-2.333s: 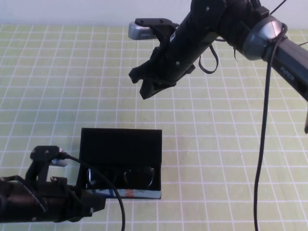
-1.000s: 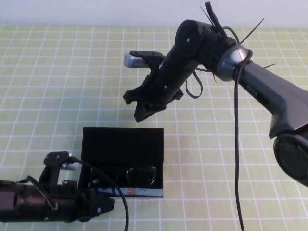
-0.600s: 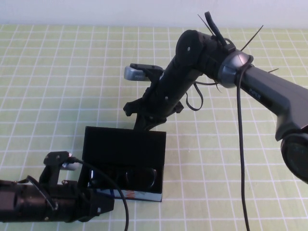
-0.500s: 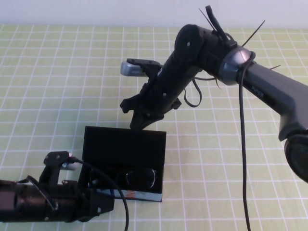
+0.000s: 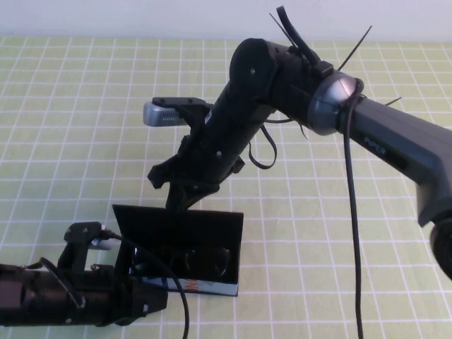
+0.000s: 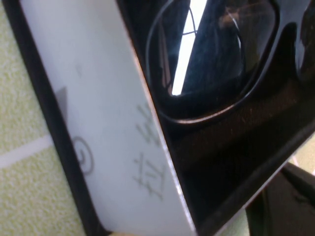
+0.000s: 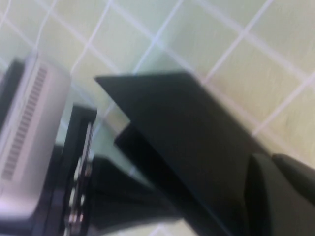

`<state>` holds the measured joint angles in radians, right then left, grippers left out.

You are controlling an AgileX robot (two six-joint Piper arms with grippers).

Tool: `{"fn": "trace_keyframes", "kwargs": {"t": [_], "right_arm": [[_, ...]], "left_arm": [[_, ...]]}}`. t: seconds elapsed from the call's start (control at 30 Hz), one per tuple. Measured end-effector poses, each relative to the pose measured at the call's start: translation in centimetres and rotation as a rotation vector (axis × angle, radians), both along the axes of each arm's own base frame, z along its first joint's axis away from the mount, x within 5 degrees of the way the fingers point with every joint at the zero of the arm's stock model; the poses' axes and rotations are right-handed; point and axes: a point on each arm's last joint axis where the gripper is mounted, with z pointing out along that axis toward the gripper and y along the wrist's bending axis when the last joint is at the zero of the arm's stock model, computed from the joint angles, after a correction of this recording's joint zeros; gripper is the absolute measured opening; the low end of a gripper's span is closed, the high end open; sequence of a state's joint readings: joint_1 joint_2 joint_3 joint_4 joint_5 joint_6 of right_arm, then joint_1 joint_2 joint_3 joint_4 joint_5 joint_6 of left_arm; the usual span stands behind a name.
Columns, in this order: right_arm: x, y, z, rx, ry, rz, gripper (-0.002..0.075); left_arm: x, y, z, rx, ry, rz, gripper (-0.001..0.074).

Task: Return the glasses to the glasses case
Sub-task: Close the glasses case

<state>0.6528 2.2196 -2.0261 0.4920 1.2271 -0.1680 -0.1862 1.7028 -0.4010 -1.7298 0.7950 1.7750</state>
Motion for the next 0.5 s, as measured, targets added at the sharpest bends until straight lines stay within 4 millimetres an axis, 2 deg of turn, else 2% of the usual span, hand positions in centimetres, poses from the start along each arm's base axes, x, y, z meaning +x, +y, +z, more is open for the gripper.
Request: {"fn": "trace_keyframes", "kwargs": {"t": [0.27,0.5], "right_arm": [[-2.8,-0.9,0.1,-0.056,0.035,0.030,-0.0011],[-4.4,-0.5,-1.5,-0.114,0.059,0.070,-0.0011]], "left_arm": [[-0.1,0.2,0.3,0.029,0.019,0.027,-0.0004],[-1.9,1.3,3.4,0.098,-0.053,0.071,-0.0004]]}}
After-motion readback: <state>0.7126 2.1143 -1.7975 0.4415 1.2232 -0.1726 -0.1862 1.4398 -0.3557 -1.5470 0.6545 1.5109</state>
